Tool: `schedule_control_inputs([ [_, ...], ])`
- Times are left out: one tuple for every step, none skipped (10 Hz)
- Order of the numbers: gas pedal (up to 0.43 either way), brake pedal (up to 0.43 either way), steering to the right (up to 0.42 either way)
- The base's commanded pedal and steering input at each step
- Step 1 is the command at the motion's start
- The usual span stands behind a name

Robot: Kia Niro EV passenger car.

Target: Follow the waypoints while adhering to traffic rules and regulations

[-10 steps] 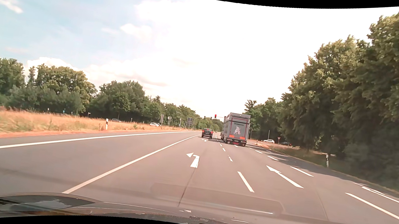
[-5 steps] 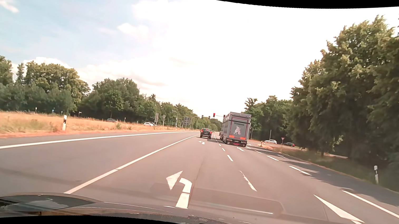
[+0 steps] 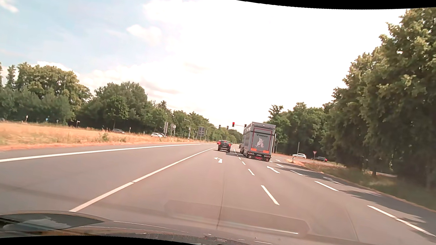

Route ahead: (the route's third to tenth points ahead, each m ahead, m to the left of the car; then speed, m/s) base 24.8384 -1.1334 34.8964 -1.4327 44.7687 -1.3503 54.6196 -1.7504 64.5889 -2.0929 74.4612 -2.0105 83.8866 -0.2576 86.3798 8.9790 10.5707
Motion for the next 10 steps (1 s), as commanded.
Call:
schedule_control_inputs([
  [0.020, 0.000, 0.003],
  [0.020, 0.000, 0.002],
  [0.020, 0.000, 0.002],
  [0.020, 0.000, 0.002],
  [0.020, 0.000, 0.002],
  [0.020, 0.000, 0.002],
  [0.020, 0.000, 0.002],
  [0.020, 0.000, 0.002],
  [0.020, 0.000, 0.002],
  [0.020, 0.000, 0.002],
])
